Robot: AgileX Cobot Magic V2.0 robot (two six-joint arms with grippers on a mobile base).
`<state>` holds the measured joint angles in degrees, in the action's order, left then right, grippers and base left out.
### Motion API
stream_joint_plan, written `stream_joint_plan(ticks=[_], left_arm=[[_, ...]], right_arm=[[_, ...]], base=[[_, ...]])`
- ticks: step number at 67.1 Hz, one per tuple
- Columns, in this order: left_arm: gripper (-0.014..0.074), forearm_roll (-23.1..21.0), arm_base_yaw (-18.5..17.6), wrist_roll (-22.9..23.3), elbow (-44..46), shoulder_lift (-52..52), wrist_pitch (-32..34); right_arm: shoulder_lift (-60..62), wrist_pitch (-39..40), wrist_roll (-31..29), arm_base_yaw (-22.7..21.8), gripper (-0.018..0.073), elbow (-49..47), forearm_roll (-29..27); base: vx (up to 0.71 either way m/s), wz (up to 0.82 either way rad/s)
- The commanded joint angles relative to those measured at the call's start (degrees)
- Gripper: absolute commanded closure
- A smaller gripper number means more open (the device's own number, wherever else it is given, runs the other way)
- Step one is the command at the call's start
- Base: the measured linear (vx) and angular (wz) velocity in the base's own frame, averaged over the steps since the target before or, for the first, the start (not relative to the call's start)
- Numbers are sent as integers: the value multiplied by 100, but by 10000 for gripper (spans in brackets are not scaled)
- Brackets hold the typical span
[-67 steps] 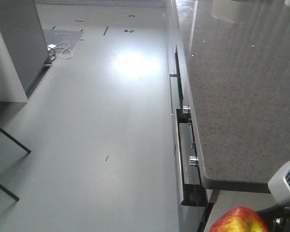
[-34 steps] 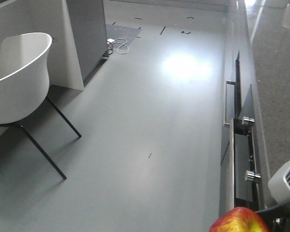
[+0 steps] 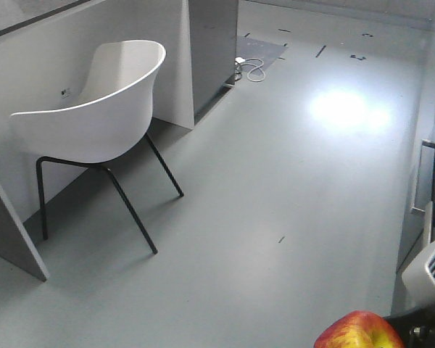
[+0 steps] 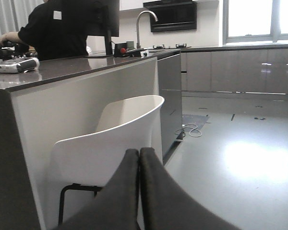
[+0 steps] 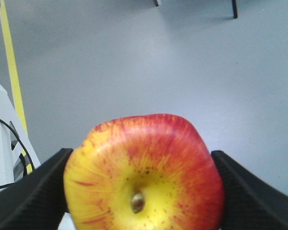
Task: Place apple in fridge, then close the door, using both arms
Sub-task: 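Turn the base away from the counter holding the apple in the right gripper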
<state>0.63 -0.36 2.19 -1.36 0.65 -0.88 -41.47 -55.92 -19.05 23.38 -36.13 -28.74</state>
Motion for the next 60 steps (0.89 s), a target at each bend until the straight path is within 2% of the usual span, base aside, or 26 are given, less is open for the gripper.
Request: stream_joint_plan(ticks=[1,60], left_arm=[[603,-63,-17,26,94,84,409],[603,-63,-17,26,94,84,409]], right_arm=[[9,238,-38,4,147,-161,-184],[9,238,-38,4,147,-161,-184]], base=[[0,36],[0,42]])
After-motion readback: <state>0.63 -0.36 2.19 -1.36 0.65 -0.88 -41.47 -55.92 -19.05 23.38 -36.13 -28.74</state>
